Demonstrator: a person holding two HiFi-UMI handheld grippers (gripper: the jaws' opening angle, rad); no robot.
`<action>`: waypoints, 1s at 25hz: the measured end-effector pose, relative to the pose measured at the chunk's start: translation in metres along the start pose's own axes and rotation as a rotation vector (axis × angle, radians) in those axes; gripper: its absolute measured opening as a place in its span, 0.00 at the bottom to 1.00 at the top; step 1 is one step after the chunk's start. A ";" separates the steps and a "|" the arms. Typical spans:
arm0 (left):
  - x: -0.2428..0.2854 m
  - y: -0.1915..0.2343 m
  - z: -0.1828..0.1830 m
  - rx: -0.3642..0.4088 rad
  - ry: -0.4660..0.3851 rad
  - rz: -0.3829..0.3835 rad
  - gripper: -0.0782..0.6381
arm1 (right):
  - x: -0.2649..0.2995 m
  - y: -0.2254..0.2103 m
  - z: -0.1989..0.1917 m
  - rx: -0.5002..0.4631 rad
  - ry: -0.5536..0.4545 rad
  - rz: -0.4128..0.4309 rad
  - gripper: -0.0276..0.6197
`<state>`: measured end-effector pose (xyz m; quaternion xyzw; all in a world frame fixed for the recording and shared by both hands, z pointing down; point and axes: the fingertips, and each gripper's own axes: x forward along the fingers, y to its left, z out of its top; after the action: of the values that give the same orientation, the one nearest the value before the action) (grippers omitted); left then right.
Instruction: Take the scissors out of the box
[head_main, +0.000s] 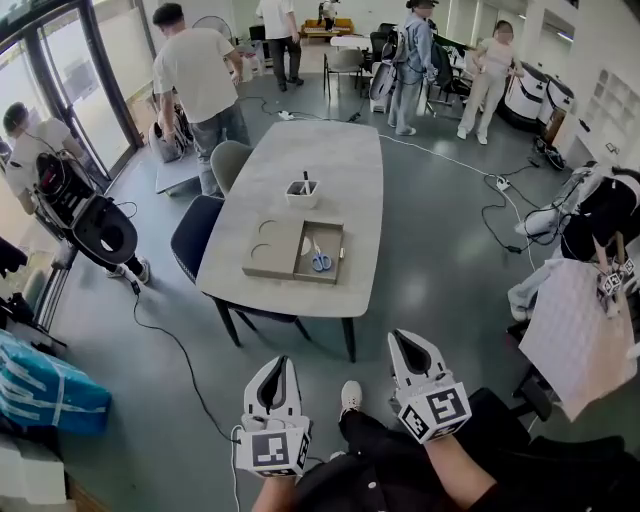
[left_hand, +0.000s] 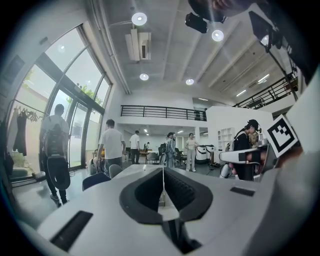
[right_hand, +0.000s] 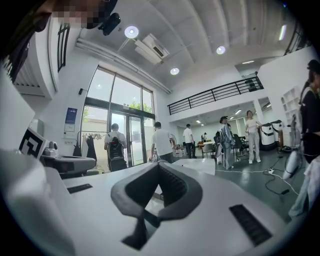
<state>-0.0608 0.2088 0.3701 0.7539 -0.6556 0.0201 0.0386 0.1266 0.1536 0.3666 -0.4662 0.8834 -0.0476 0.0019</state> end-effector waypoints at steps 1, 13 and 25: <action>0.008 0.001 0.001 0.002 0.000 -0.001 0.13 | 0.008 -0.005 0.001 -0.001 0.001 -0.002 0.04; 0.105 0.013 0.016 0.017 0.021 0.017 0.13 | 0.090 -0.065 0.010 0.016 0.016 0.007 0.04; 0.186 0.035 0.026 0.028 0.036 0.086 0.13 | 0.178 -0.107 0.014 0.045 0.019 0.075 0.04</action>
<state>-0.0704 0.0186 0.3599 0.7250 -0.6862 0.0445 0.0390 0.1150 -0.0546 0.3689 -0.4321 0.8989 -0.0719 0.0057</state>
